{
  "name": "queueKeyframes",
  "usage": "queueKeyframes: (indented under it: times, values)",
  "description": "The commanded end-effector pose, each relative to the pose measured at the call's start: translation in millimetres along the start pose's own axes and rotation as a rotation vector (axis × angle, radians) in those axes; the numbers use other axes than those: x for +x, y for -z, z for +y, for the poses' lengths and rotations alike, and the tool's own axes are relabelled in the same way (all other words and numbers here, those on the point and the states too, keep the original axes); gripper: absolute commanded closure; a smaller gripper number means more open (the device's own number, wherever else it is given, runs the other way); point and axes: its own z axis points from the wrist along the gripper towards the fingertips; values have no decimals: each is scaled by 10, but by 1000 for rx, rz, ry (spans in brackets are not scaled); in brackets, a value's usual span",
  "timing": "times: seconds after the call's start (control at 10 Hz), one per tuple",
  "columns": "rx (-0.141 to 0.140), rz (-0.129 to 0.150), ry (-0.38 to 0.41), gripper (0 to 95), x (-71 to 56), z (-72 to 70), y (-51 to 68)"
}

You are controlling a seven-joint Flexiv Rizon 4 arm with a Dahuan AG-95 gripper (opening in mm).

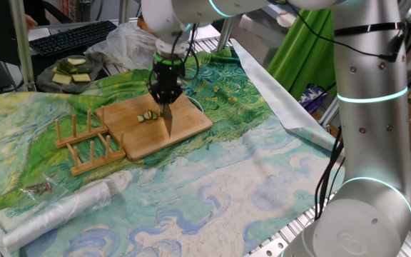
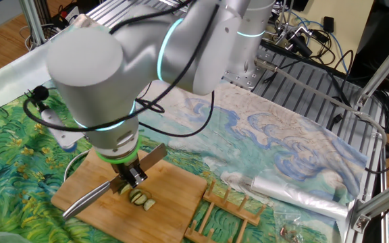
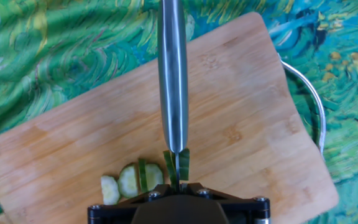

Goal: Chop the cucumber into shreds

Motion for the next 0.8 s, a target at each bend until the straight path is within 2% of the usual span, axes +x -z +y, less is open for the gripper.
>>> queueKeyframes:
  times: [0.1, 0.2, 0.3, 0.4, 0.5, 0.6, 0.8]
  values:
    - [-17, -28, 1, 950, -23, -12, -211]
    - [-20, -30, -1, 950, -38, -13, -250]
    - [-14, -21, -3, 950, -39, -7, -219]
    - [-7, 3, -8, 950, -32, 11, -134]
    - [-2, 13, -14, 950, -20, 28, -73]
    - [10, 19, -16, 950, -7, 46, -16]
    - [25, 20, -12, 950, -6, 46, 23]
